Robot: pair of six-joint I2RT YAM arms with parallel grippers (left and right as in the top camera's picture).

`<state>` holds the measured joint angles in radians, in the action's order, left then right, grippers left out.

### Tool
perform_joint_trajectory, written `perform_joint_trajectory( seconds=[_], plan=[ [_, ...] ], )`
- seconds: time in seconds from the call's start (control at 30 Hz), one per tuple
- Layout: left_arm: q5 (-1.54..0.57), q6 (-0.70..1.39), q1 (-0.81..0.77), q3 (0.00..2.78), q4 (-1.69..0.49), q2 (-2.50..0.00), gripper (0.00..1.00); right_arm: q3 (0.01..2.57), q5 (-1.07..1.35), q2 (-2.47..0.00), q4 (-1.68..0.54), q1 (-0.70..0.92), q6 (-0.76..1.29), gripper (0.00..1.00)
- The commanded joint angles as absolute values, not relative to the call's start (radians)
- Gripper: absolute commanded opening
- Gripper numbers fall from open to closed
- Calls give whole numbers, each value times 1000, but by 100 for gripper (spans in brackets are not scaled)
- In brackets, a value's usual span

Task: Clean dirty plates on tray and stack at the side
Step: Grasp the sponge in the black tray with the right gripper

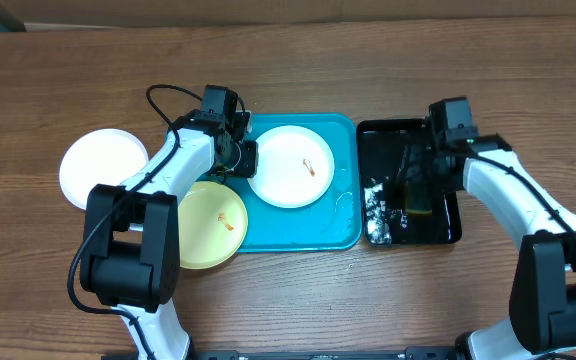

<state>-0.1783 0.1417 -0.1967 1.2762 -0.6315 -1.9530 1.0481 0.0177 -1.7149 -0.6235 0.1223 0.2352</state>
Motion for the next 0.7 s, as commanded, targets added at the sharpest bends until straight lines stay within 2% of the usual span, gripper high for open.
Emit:
perform_joint_trajectory(
  seconds=[0.0, 0.03, 0.07, 0.1, 0.13, 0.17, 0.2, 0.23, 0.3, 0.47, 0.5, 0.57, 0.67],
  plan=[
    [-173, 126, -204, 1291, -628, -1962, 33, 984, 1, -1713, -574, 123, 237, 63],
    [-173, 126, -204, 1291, -628, -1962, 33, 974, 1, -1713, -557, 123, 236, 47],
    [-172, 126, -204, 1291, -627, -1962, 33, 972, 1, -1713, -553, 123, 236, 22],
    [-173, 126, -204, 1291, -626, -1962, 32, 972, 2, -1713, -551, 123, 237, 14],
    [-173, 126, -204, 1291, -625, -1962, 32, 973, 5, -1713, -549, 123, 236, 15],
    [-173, 126, -204, 1291, -624, -1962, 32, 975, 17, -1713, -546, 123, 236, 27],
    [-172, 126, -204, 1291, -624, -1962, 34, 981, 25, -1713, -547, 123, 236, 52],
    [-172, 126, -204, 1291, -623, -1962, 36, 994, 28, -1712, -558, 123, 236, 63],
    [-172, 126, -204, 1291, -619, -1962, 44, 1045, 27, -1708, -622, 123, 236, 72],
    [-173, 126, -204, 1291, -618, -1962, 46, 1124, 0, -1705, -795, 123, 236, 73],
    [-173, 126, -204, 1291, -620, -1962, 46, 1122, -11, -1706, -813, 123, 236, 71],
    [-173, 126, -204, 1291, -621, -1962, 46, 1109, -17, -1710, -823, 123, 236, 61],
    [-173, 127, -204, 1291, -620, -1962, 46, 1056, -14, -1711, -781, 125, 236, 54]
  ],
)
